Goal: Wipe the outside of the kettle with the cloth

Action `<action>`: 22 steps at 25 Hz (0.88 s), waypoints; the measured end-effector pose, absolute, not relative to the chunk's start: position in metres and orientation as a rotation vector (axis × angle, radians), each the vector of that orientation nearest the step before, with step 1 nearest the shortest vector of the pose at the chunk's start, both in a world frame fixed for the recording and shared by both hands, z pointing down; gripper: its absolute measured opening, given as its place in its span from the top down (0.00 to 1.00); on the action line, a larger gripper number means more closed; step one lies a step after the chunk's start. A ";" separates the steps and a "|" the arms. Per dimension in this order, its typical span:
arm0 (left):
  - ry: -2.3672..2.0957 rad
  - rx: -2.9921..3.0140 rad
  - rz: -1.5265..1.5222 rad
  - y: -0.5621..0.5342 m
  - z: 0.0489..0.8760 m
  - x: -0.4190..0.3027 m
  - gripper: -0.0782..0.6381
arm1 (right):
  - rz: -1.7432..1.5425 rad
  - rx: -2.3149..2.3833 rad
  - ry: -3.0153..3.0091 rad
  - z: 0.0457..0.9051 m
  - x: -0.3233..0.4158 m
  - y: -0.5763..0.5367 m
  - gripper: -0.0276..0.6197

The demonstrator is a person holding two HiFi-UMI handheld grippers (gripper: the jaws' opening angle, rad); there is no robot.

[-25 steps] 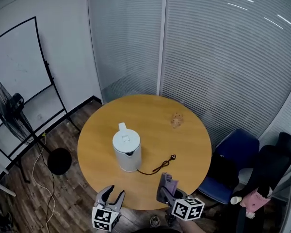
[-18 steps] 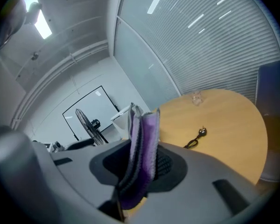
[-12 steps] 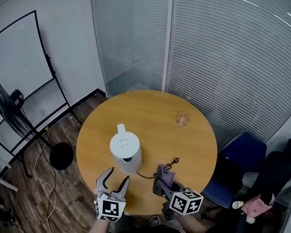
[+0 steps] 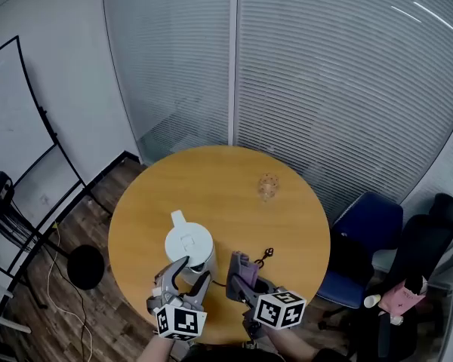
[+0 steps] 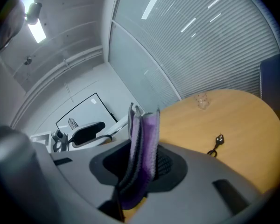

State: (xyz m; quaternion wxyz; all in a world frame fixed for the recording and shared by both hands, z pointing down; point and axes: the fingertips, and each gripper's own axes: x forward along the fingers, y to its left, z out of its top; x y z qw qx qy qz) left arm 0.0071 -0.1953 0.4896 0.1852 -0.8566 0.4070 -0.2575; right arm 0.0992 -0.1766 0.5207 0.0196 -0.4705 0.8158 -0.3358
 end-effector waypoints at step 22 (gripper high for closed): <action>0.913 -2.441 -0.810 -0.198 0.501 0.017 0.64 | -1.222 -1.339 2.314 0.554 0.075 -0.242 0.80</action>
